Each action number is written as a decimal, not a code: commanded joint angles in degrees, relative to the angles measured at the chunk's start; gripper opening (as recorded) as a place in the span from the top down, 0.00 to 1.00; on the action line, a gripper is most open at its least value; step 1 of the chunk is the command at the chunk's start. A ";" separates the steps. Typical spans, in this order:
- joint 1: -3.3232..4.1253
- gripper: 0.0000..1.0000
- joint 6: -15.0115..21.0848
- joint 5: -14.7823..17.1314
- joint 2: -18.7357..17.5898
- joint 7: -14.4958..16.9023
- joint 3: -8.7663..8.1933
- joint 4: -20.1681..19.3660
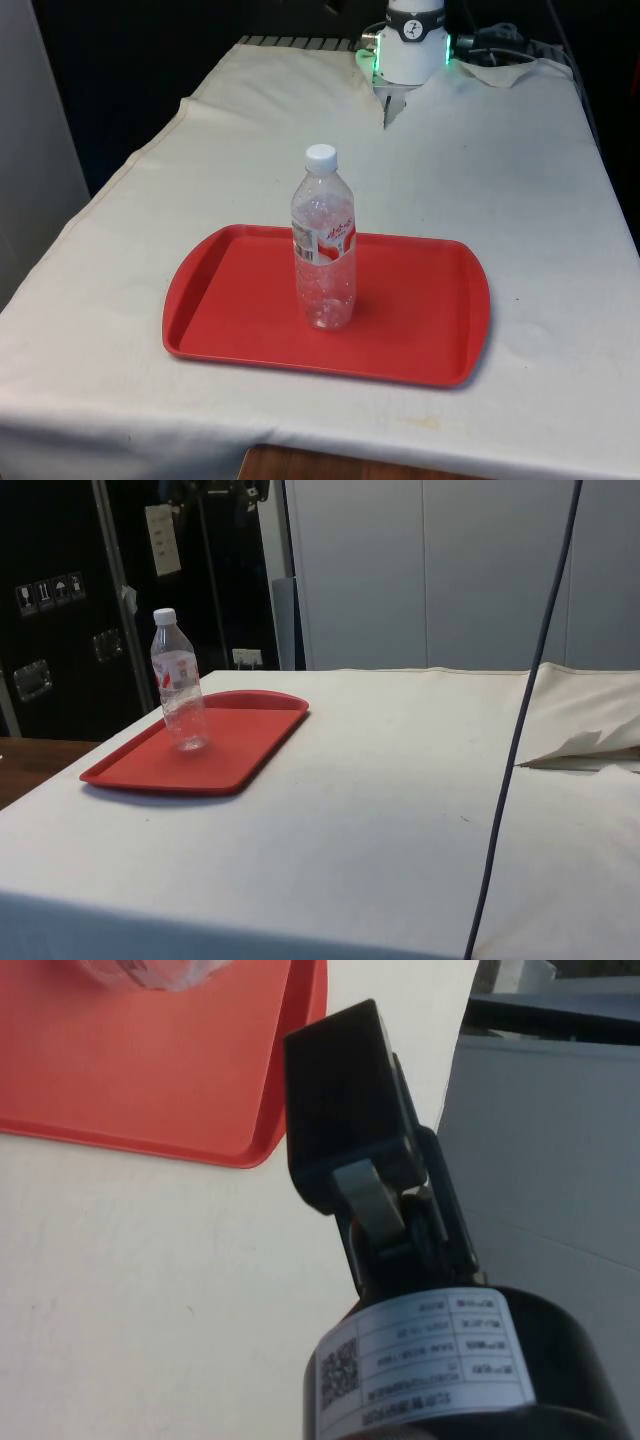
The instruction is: Place the bottle upright on the tray.
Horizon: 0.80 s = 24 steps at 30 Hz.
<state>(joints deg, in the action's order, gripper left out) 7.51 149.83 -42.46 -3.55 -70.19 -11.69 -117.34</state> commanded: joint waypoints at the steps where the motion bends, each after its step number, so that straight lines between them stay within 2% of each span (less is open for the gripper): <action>1: -0.06 0.00 -0.29 1.60 0.57 0.80 0.11 -0.40; 4: -0.06 0.00 -0.92 2.35 1.20 0.63 0.11 -0.34; 5: -0.06 0.00 -0.80 1.15 0.80 0.00 0.00 0.06; 6: -0.06 0.00 -1.15 2.58 1.38 0.63 0.06 -0.34; 13: 0.00 0.00 -2.58 4.24 2.58 0.34 0.06 -0.29; 14: -0.06 0.00 -2.52 3.27 2.35 0.00 0.00 0.06; 15: 0.00 0.00 -2.75 4.70 2.75 0.17 0.06 -0.29; 22: 0.00 0.00 -3.38 6.82 2.98 -0.17 0.11 -0.29; 23: -0.06 0.00 -3.21 5.90 2.69 -0.06 0.00 0.06; 24: 0.00 0.00 -3.50 7.22 2.98 -0.23 0.11 -0.29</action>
<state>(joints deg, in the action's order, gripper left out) 7.45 146.45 -35.81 -0.86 -70.24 -11.69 -117.28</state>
